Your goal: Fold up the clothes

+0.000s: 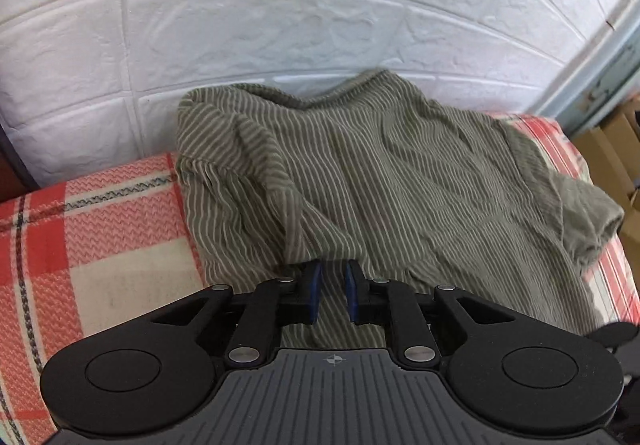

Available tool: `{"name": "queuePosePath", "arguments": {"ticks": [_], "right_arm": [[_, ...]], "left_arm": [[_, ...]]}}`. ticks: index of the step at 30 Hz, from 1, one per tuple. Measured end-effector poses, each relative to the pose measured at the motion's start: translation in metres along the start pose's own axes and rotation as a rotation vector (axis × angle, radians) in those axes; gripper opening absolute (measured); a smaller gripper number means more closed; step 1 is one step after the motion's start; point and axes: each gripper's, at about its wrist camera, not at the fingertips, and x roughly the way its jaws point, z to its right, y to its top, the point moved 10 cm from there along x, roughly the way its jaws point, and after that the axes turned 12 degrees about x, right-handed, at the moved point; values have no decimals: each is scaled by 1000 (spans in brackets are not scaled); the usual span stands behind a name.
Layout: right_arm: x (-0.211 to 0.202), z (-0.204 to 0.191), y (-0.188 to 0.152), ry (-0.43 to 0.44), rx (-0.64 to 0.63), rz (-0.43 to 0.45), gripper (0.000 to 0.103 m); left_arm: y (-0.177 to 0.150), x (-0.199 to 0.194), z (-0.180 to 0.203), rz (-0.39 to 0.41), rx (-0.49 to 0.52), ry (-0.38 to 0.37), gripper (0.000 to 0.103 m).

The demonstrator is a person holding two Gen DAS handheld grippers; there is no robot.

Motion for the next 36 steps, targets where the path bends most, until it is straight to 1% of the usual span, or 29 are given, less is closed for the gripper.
{"name": "queuePosePath", "arguments": {"ticks": [2, 3, 4, 6, 7, 9, 11, 13, 15, 16, 18, 23, 25, 26, 27, 28, 29, 30, 32, 36], "right_arm": [[-4, -2, 0, -2, -5, 9, 12], [-6, -4, 1, -3, -8, 15, 15], [-10, -6, 0, 0, -19, 23, 18], [-23, -13, -11, 22, -50, 26, 18], [-29, -16, -17, 35, -63, 23, 18], [-36, -16, -33, 39, -73, 9, 18], [-38, -11, -49, 35, -69, -9, 18], [-35, 1, -61, 10, -36, -17, 19], [-28, 13, -68, -23, -14, -16, 18], [-25, 18, -70, -35, -8, -14, 15], [-20, 26, -73, -52, 8, -9, 14], [-18, 25, -76, -62, 17, 5, 13], [-21, 24, -77, -61, 21, 9, 16], [-27, 21, -76, -51, 22, 22, 18], [-35, 17, -76, -32, 21, 46, 26], [-45, 15, -75, -16, 20, 70, 37], [-57, 15, -75, -2, 20, 96, 41], [-69, 16, -75, 9, 21, 121, 42], [-95, 29, -75, 9, 38, 169, 42], [-146, 76, -85, -35, 112, 261, 42]], "left_arm": [[2, -4, 1, -10, 10, 14, 28], [3, -8, 3, -12, 21, 21, 31], [5, -19, 8, 3, 44, 22, 31], [7, -42, 18, 34, 89, 22, 32], [4, -54, 25, 50, 108, -1, 36], [-9, -71, 43, 55, 130, -58, 44], [-31, -74, 57, 21, 161, -82, 45], [-52, -65, 63, -26, 186, -64, 45], [-69, -56, 58, -66, 166, -35, 45], [-73, -52, 55, -73, 157, -22, 46], [-81, -45, 49, -87, 141, 3, 46], [-83, -47, 48, -91, 147, 41, 47], [-81, -51, 48, -99, 140, 56, 47], [-78, -56, 50, -93, 133, 65, 49], [-76, -62, 52, -86, 127, 74, 49], [-70, -70, 57, -67, 132, 77, 49], [-64, -78, 61, -48, 136, 80, 49], [-59, -86, 66, -29, 142, 82, 52], [-50, -98, 81, -2, 166, 84, 57], [-41, -106, 118, 22, 211, 63, 60]]}}
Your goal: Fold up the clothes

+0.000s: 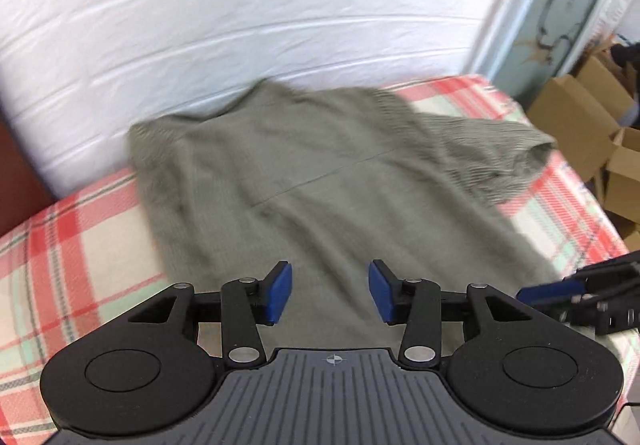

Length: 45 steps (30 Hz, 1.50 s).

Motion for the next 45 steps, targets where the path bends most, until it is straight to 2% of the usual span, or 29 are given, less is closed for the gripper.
{"name": "queuePosePath", "arguments": {"ticks": [4, 10, 14, 20, 26, 27, 28, 29, 33, 36, 39, 41, 43, 45], "right_arm": [[-44, 56, -7, -65, 81, 68, 45], [-81, 125, -35, -117, 191, 90, 45], [-92, 144, -37, -85, 211, 103, 45], [-91, 159, -37, -57, 174, 62, 50], [-81, 171, -44, -22, 206, 19, 50], [-79, 172, -44, -16, 209, 14, 50], [-78, 172, -44, -10, 208, 9, 50], [-76, 171, -42, -6, 204, 7, 50], [-69, 165, -17, 0, 186, 37, 50], [-54, 152, 26, -9, 177, 95, 51], [-34, 142, 74, -43, 156, 154, 54], [-13, 137, 100, -89, 153, 177, 53], [3, 133, 119, -134, 155, 206, 53], [11, 127, 132, -138, 149, 231, 53]], "left_arm": [[-1, 16, 42, -40, 43, -43, 63], [-1, 46, 106, -85, 112, -53, 64], [21, 70, 129, -94, 157, 8, 67], [35, 106, 135, -124, 294, 114, 70], [36, 133, 123, -164, 306, 229, 68], [38, 136, 121, -167, 304, 243, 52], [39, 141, 118, -183, 297, 247, 27], [40, 146, 115, -198, 288, 248, 15], [50, 148, 111, -187, 203, 198, 12], [52, 143, 108, -178, 161, 177, 12], [51, 141, 106, -185, 170, 172, 13], [51, 139, 105, -186, 170, 169, 16], [51, 138, 105, -183, 170, 164, 25], [51, 137, 105, -178, 173, 155, 35]]}}
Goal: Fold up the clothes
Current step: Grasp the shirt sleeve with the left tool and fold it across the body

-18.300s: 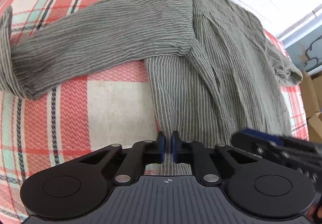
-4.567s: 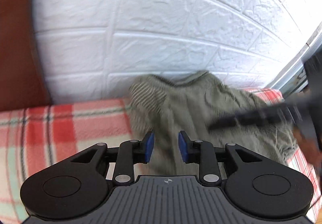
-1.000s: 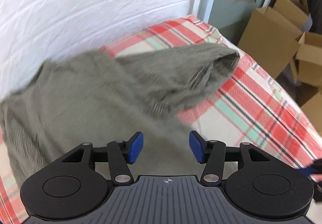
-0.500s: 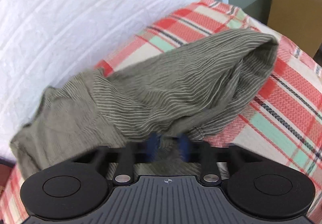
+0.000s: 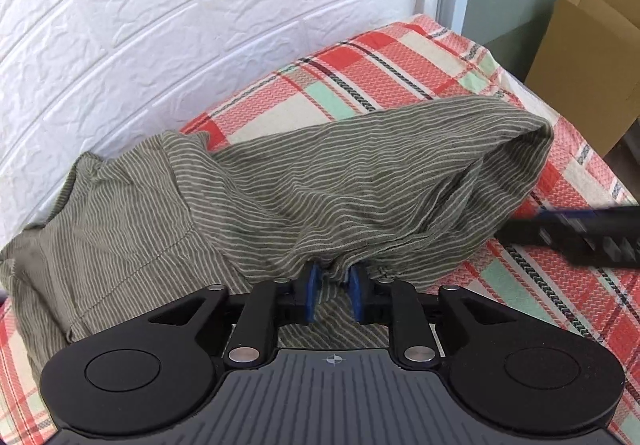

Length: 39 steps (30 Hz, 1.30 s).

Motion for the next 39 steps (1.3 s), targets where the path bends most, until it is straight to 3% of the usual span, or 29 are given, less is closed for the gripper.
{"name": "queuePosePath", "arguments": {"ticks": [2, 4, 7, 15, 19, 21, 23, 24, 25, 26, 27, 30, 36, 39], "right_arm": [[6, -8, 8, -10, -29, 20, 51], [10, -14, 18, -17, -44, 28, 3], [-3, -24, 43, 32, -29, 91, 2], [-34, -35, 103, 63, 5, 241, 2], [-30, -26, 104, 59, 33, 231, 2], [-25, -23, 98, 54, 51, 209, 2], [-21, -19, 87, 48, 52, 170, 6], [-21, -18, 79, 35, 41, 153, 8], [-22, -17, 71, 23, 29, 135, 20], [-23, -16, 63, 10, 18, 118, 32], [-24, -16, 53, 4, 4, 105, 52], [-33, -32, 4, 40, -45, 41, 54], [-32, -46, -132, 169, -61, -276, 54], [-35, -45, -170, 200, -9, -342, 54]], "left_arm": [[0, -1, 0, 6, 0, -2, 37], [1, -3, 1, 11, -1, -13, 40], [4, -8, 3, 29, 11, -22, 52], [24, -6, 29, 55, 59, -60, 62], [31, 9, 41, 32, 98, -14, 64], [30, 22, 43, -5, 122, 49, 64], [27, 31, 39, -22, 125, 97, 64], [28, 31, 37, -18, 111, 87, 63], [28, 31, 35, -14, 97, 77, 44], [28, 30, 33, -11, 84, 68, 34], [29, 30, 29, -11, 74, 67, 14], [31, 25, 15, -1, -6, 17, 5], [40, 13, 5, 31, -97, -37, 4], [40, 11, 6, 34, -121, -51, 4]]}}
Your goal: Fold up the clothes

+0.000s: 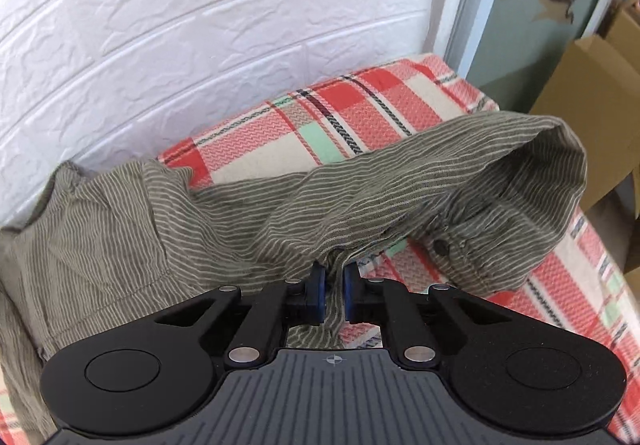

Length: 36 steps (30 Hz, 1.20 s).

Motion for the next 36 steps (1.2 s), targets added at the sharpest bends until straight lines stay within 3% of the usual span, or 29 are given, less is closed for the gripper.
{"name": "queuePosePath", "arguments": {"ticks": [5, 8, 10, 13, 19, 28, 36], "right_arm": [[0, 0, -27, 54, 80, -33, 53], [5, -1, -34, 39, 52, -49, 46], [9, 2, -35, 22, 67, -62, 1], [-1, -2, -34, 26, 79, -33, 2], [-21, -68, -47, 140, -24, 25, 2], [-16, -112, -102, 169, -107, -54, 2], [22, -134, -145, 143, -197, -155, 2]], "left_arm": [[-1, -4, 1, 1, -32, -16, 4], [0, -4, -1, 5, -42, -15, 4], [1, -6, -1, 11, -47, -15, 3], [3, -17, -3, 36, -50, -17, 0], [3, -59, -18, 129, -70, -85, 0], [-4, -77, -64, 137, -162, -9, 0], [-40, -59, -98, 81, -250, 56, 0]]}}
